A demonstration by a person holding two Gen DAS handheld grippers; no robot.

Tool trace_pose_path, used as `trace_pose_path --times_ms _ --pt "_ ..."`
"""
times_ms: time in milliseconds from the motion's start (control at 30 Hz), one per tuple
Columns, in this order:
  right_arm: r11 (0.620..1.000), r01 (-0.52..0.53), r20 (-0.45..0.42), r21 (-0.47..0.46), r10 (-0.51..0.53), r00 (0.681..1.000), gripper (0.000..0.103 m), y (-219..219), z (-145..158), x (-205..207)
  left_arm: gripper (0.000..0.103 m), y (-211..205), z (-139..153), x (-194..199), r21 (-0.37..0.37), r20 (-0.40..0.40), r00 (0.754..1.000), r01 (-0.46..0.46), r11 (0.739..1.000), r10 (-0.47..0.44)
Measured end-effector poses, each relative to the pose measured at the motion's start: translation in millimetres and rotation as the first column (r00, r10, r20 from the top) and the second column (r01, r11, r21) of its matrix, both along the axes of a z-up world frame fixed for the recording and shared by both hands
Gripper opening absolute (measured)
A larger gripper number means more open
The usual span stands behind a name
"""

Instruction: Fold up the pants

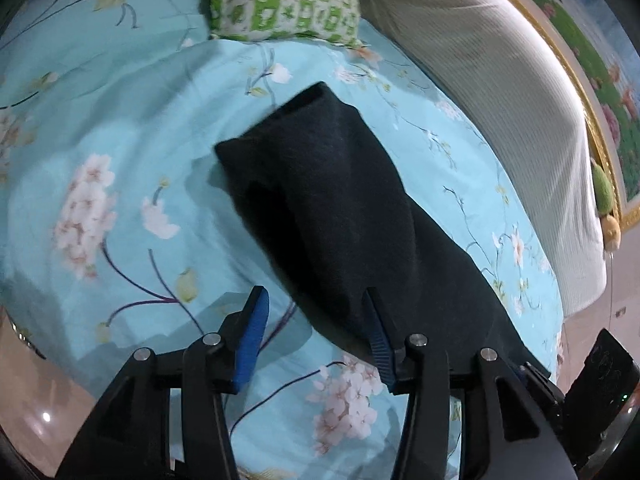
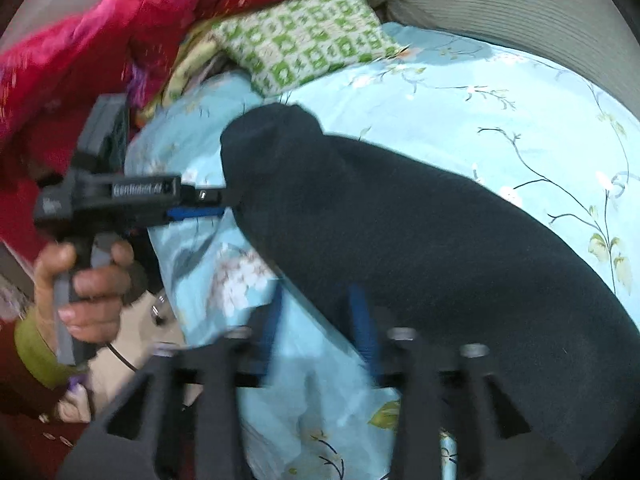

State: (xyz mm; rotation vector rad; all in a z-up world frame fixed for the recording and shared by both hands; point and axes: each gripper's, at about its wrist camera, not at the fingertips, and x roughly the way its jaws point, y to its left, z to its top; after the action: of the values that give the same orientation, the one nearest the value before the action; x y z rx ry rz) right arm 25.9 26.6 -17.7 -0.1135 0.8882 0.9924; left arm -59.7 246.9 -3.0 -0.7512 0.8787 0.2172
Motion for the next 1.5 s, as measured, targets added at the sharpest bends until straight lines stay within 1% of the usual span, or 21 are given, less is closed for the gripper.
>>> trace_pose_path --times_ms 33,67,133,200,400,500,600,667,733,800,867,967,1000,1100,1133,1167,1200,1267,1333,1400,1500 --pt "1.0 0.012 -0.008 0.024 -0.012 1.0 0.053 -3.5 2.4 2.4 0.055 2.2 0.6 0.7 -0.009 -0.003 1.0 -0.003 1.0 0.003" --pt "0.999 0.022 -0.019 0.044 -0.022 1.0 0.053 -6.4 4.3 5.7 0.061 5.0 1.2 3.1 -0.016 -0.015 1.0 -0.011 1.0 0.011" --pt "0.997 0.053 -0.041 0.064 -0.051 0.998 0.053 -12.3 7.0 16.3 0.064 8.5 3.0 7.5 -0.005 -0.033 0.999 -0.024 1.0 0.024" --pt "0.993 0.092 -0.048 0.069 -0.088 0.995 0.053 -18.1 9.0 30.8 0.074 13.2 4.6 14.4 0.012 -0.058 0.997 -0.047 0.999 0.048" --pt "0.971 0.229 -0.116 0.07 -0.22 0.969 0.053 -31.2 6.8 99.1 0.076 35.3 0.4 31.5 0.047 -0.12 0.984 -0.128 0.991 0.133" --pt "0.968 0.246 -0.137 0.046 -0.238 0.961 0.053 -25.5 -0.5 130.6 0.076 39.2 -6.9 32.6 0.036 -0.128 0.982 -0.131 0.991 0.135" --pt "0.974 0.224 -0.156 -0.005 -0.222 0.962 0.053 -8.3 -11.5 153.3 0.076 39.5 -11.0 30.5 0.044 -0.117 0.985 -0.122 0.992 0.127" --pt "0.982 0.188 -0.169 -0.03 -0.19 0.967 0.053 5.0 -17.4 160.9 0.073 38.8 -11.1 31.2 0.059 -0.106 0.987 -0.113 0.992 0.118" --pt "0.99 0.115 -0.179 -0.085 -0.129 0.975 0.048 24.7 -27.8 164.8 0.069 38.8 -11.7 32.8 0.067 -0.099 0.989 -0.101 0.993 0.107" --pt "0.987 0.065 -0.187 -0.146 -0.092 0.978 0.045 38.6 -39.5 165.3 0.062 39.3 -12.0 36.5 0.067 -0.087 0.992 -0.087 0.994 0.093" --pt "0.985 0.052 -0.164 -0.167 -0.08 0.983 0.043 44.4 -42.5 162.6 0.057 38.9 -13.6 41.7 0.068 -0.075 0.994 -0.076 0.995 0.082" --pt "0.982 0.024 -0.16 -0.189 -0.055 0.986 0.03 46.4 -39.0 154.4 0.041 36.3 -17.1 50.3 0.075 -0.064 0.996 -0.054 0.996 0.059" --pt "0.98 0.01 -0.147 -0.197 -0.039 0.988 0.025 46.3 -38.7 148.8 0.033 34.7 -16.7 51.6 0.085 -0.061 0.997 -0.05 0.995 0.055" --pt "0.977 0.003 -0.081 -0.211 -0.02 0.996 0.016 44.7 -29.9 130.5 0.013 30.6 -7.1 45.7 0.088 -0.01 1.0 -0.029 0.996 0.03" --pt "0.977 0.005 -0.054 -0.214 -0.017 0.998 0.009 44.4 -24.7 124.0 0.012 30.1 0.2 38.6 0.08 0.032 0.999 -0.026 0.996 0.024" --pt "0.977 0.011 -0.023 -0.214 -0.017 1.0 0.007 43.8 -18.0 118.9 0.012 28.6 13.6 27.1 0.061 0.106 0.994 -0.016 0.998 0.01" --pt "0.978 0.022 0.021 -0.208 -0.018 1.0 0.006 42.0 -9.3 111.2 0.012 26.9 24.4 18.5 0.065 0.153 0.988 -0.011 0.998 0.001" --pt "0.984 0.058 0.114 -0.168 -0.039 0.993 0.005 34.9 11.8 95.5 0.012 20.5 46.2 4.5 0.118 0.232 0.972 0.007 0.993 -0.034" --pt "0.985 0.104 0.192 -0.141 -0.076 0.979 0.005 30.1 27.6 85.8 0.012 15.7 55.8 3.6 0.164 0.239 0.969 0.019 0.986 -0.059" --pt "0.983 0.144 0.231 -0.116 -0.115 0.966 0.005 28.0 33.9 85.6 0.012 16.0 55.7 10.4 0.198 0.227 0.971 0.022 0.98 -0.068" --pt "0.978 0.17 0.227 -0.117 -0.141 0.964 0.005 34.3 25.2 94.0 0.012 20.9 38.5 25.4 0.235 0.175 0.983 0.021 0.972 -0.063"
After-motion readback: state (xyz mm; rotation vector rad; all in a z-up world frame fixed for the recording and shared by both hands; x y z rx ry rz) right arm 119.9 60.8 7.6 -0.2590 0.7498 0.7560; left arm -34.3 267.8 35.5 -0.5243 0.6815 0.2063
